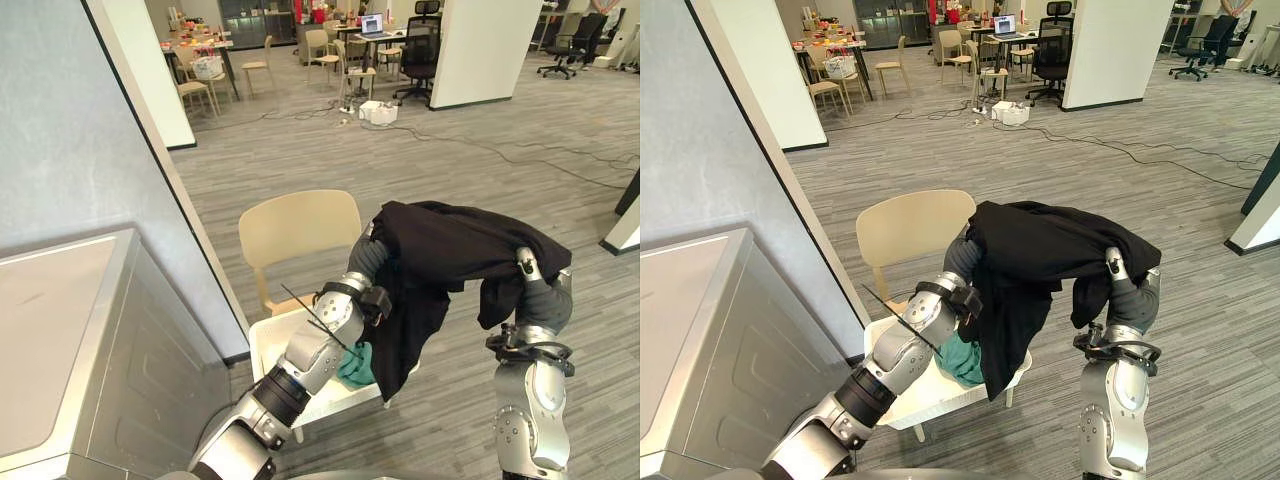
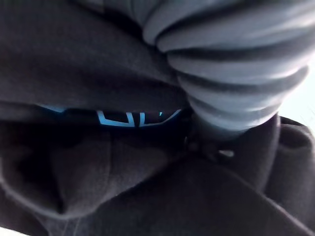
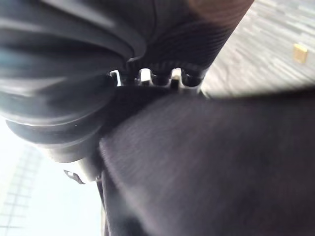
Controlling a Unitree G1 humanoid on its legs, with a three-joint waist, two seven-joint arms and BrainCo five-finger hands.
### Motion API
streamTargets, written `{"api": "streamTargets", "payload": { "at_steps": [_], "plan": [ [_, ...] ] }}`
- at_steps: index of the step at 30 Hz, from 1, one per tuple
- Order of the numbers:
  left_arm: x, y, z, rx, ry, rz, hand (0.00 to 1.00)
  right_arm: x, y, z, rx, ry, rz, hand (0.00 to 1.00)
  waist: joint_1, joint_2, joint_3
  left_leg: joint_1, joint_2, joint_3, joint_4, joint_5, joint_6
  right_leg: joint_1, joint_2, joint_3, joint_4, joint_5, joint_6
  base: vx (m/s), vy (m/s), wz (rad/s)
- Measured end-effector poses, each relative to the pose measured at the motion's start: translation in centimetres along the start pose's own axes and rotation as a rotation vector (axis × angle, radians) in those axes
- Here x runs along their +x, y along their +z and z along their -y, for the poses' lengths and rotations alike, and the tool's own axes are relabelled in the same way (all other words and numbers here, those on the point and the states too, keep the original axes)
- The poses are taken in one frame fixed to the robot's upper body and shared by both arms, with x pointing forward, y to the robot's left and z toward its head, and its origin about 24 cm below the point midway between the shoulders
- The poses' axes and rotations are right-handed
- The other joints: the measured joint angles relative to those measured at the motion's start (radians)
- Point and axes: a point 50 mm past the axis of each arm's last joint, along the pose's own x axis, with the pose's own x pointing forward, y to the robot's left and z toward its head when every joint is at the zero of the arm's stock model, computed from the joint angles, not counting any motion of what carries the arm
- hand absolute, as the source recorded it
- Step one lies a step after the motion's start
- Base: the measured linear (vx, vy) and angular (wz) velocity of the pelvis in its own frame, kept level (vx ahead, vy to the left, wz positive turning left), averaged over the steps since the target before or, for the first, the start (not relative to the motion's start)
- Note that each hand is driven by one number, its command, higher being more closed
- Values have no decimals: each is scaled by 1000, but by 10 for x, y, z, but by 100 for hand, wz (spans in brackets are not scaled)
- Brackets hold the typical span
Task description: Pick up the laundry basket with both hands and put the clothes into the washing machine.
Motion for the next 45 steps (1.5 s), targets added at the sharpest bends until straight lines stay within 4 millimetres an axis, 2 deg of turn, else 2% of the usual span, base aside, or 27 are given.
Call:
{"api": "streamTargets", "payload": {
  "at_steps": [5, 10, 15, 18, 20, 24, 29, 33, 36, 39, 41, 45],
  "plan": [
    [0, 8, -10, -22, 43, 33, 100, -4, 1, 15, -11, -73, -1, 0, 0, -2, 2, 9, 0, -7, 0, -4, -5, 7, -1, -8, 1, -6, -4, -17, -3, 3],
    [-8, 15, -28, -88, 126, 78, 100, -13, 4, 41, -41, -205, -1, 0, 0, 4, 0, 9, 1, -8, 0, -5, -6, 7, -1, -10, 1, -7, -4, 0, 0, 0],
    [-15, 14, -37, -104, 171, 89, 100, -17, 3, 51, -51, -254, -11, 0, -1, 5, 0, 9, 1, -7, 0, -6, -6, 7, -1, -10, 1, -7, -4, 0, 0, 0],
    [-22, 27, -40, -124, 193, 151, 100, -20, 4, 57, -49, -305, -4, 0, -1, 5, 0, 9, 1, -6, 0, -8, -8, 7, -1, -10, 1, -8, -4, 0, 0, 0],
    [-27, 39, -48, -140, 227, 215, 100, -22, 6, 64, -58, -334, 0, 0, -1, 6, 0, 9, 1, -6, 0, -9, -8, 6, -1, -9, 2, -8, -4, 0, 0, 0],
    [-43, 51, -62, -162, 302, 300, 100, -27, 8, 73, -63, -373, -2, 0, -1, 11, 1, 16, 2, 3, 0, -12, -9, 6, 0, -1, 5, -10, -7, 0, 0, -7],
    [-72, 50, -78, -168, 382, 328, 100, -31, 8, 77, -70, -392, -6, 0, -1, 18, 3, 29, 3, 21, 0, -23, -12, 6, 2, 12, 13, -16, -10, -3, 2, -9],
    [-110, 51, -88, -171, 437, 359, 100, -40, 9, 83, -88, -390, -27, 0, 4, 26, 6, 28, 11, 18, 2, -26, -14, 8, 3, 7, 28, -31, -9, 24, -15, 3],
    [-138, 54, -100, -143, 514, 384, 100, -49, 15, 85, -100, -392, -26, 0, 23, 33, 9, 26, 19, 16, 6, -31, -20, 11, 7, 2, 36, -37, -13, 15, -17, 4],
    [-176, 70, -112, -70, 620, 446, 100, -57, 22, 85, -87, -387, -13, 0, 28, 37, 16, 26, 29, -13, 7, -33, -18, 34, 11, -38, 37, -52, -18, 33, -34, 33],
    [-198, 88, -116, -7, 684, 515, 100, -58, 26, 83, -83, -366, -1, 0, 35, 36, 18, 24, 38, -33, 10, -35, -19, 48, 16, -64, 40, -63, -15, 39, -43, 31],
    [-219, 119, -113, 82, 734, 686, 100, -58, 32, 79, -75, -336, 23, 0, 77, 40, 33, 6, 63, -67, 93, -75, -31, 88, 22, -106, 42, -80, -26, 36, -48, 27]
  ]
}}
